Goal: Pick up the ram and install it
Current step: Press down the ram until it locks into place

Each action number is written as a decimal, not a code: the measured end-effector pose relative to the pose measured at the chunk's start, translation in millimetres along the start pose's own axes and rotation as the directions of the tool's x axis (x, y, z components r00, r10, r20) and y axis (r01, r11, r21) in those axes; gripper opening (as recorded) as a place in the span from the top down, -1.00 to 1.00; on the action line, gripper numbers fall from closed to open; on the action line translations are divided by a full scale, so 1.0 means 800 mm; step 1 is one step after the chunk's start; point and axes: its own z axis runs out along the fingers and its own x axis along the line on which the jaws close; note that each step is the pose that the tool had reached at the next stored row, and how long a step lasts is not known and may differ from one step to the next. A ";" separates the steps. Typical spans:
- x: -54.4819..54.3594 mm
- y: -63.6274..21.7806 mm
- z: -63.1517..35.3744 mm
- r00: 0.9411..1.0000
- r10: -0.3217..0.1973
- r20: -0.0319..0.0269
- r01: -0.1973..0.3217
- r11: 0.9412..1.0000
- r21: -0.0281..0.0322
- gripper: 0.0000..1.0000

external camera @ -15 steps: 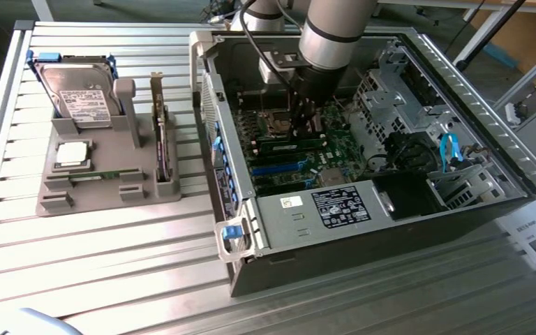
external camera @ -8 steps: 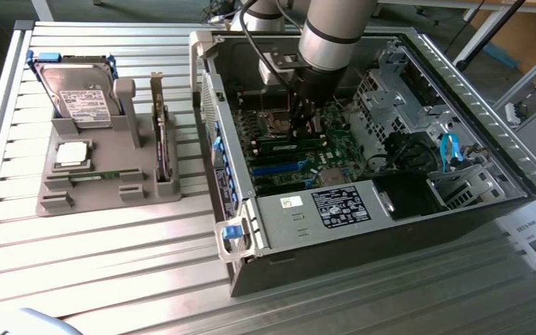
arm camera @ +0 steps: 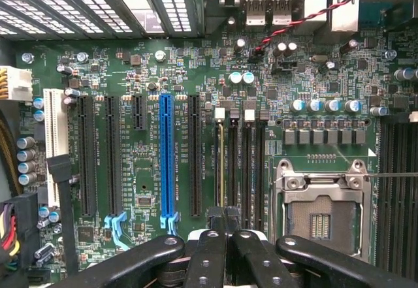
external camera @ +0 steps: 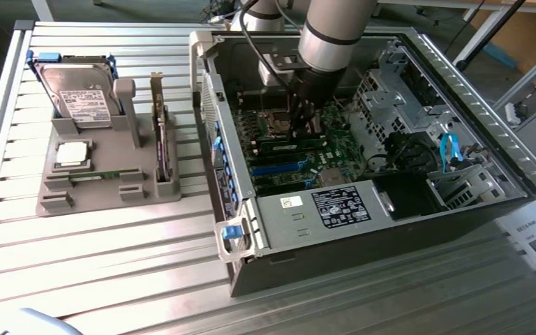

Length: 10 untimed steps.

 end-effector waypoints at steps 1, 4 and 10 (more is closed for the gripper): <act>0.000 0.000 0.000 1.000 0.000 0.000 0.000 1.000 0.000 0.80; 0.000 0.000 0.001 1.000 0.000 0.000 0.000 1.000 0.000 0.80; 0.000 0.000 0.002 1.000 0.000 0.000 0.000 1.000 0.000 0.80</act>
